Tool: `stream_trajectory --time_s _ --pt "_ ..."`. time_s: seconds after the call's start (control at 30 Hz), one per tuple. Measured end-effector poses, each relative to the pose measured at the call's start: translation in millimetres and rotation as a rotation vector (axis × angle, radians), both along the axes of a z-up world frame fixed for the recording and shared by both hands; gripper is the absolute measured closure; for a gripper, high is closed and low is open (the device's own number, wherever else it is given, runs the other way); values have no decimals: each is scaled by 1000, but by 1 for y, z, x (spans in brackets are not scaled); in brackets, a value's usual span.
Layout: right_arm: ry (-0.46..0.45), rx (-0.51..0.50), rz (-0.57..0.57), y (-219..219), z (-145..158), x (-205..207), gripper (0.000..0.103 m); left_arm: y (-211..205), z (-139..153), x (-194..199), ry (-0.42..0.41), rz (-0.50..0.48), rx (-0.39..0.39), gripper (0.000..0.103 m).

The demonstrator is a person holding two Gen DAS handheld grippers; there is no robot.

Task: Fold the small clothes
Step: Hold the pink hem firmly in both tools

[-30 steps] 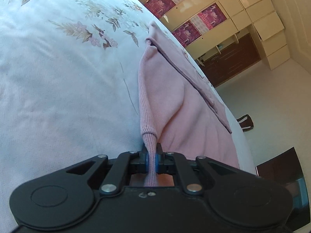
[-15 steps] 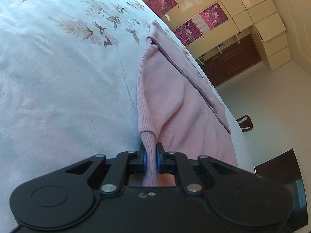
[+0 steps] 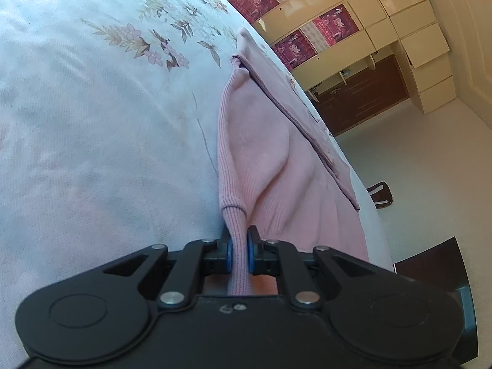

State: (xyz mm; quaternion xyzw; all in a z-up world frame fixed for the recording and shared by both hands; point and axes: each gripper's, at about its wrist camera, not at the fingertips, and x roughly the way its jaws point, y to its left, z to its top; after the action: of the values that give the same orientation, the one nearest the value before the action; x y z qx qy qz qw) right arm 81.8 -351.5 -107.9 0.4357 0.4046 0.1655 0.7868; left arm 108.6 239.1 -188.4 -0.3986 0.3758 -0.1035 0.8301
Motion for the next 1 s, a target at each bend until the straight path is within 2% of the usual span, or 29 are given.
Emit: stream_trajectory --time_s 0.07,0.2,0.23,0.27,0.3,0.33,0.37,0.47,0.5,0.57,0.63,0.7,0.77,0.8,0.87,1.0 --pt "22 43 14 -4 -9 0 36 0 0 0 1 -3 -4 94" --pt "26 38 83 5 -9 6 38 3 -3 2 4 -4 -27 94" --pt "38 44 102 9 -12 9 47 4 -4 2 4 -5 -32 94" --pt "53 41 120 14 -16 13 64 4 -5 3 4 -4 -39 94" --pt "60 31 125 17 -18 15 72 5 -5 3 5 -4 -43 94" --pt "67 27 124 18 -21 18 91 5 -5 3 7 -4 -42 94" --pt "60 22 119 19 -21 17 93 4 -4 4 7 -6 -35 94" --pt "-17 9 102 17 -7 9 95 -2 7 1 -23 -1 20 98" --pt "-51 22 91 15 0 4 95 -4 16 -5 -96 -2 3 98" --pt "-107 27 57 8 14 -6 95 -5 26 -11 -149 13 5 98" --pt "-96 -47 43 6 15 -8 96 -8 23 -8 -110 10 54 98" --pt "0 -104 72 12 -3 -1 95 -12 6 -1 -2 -7 98 98" --pt "10 -100 68 12 -9 -1 96 -6 3 -5 -11 23 48 98" --pt "3 -94 54 11 -5 -1 96 -7 7 -6 -18 27 57 98" --pt "-43 -88 45 12 8 -2 96 -8 13 -7 -38 30 64 99" --pt "-123 -95 41 14 39 10 96 -7 40 3 -106 59 31 99"
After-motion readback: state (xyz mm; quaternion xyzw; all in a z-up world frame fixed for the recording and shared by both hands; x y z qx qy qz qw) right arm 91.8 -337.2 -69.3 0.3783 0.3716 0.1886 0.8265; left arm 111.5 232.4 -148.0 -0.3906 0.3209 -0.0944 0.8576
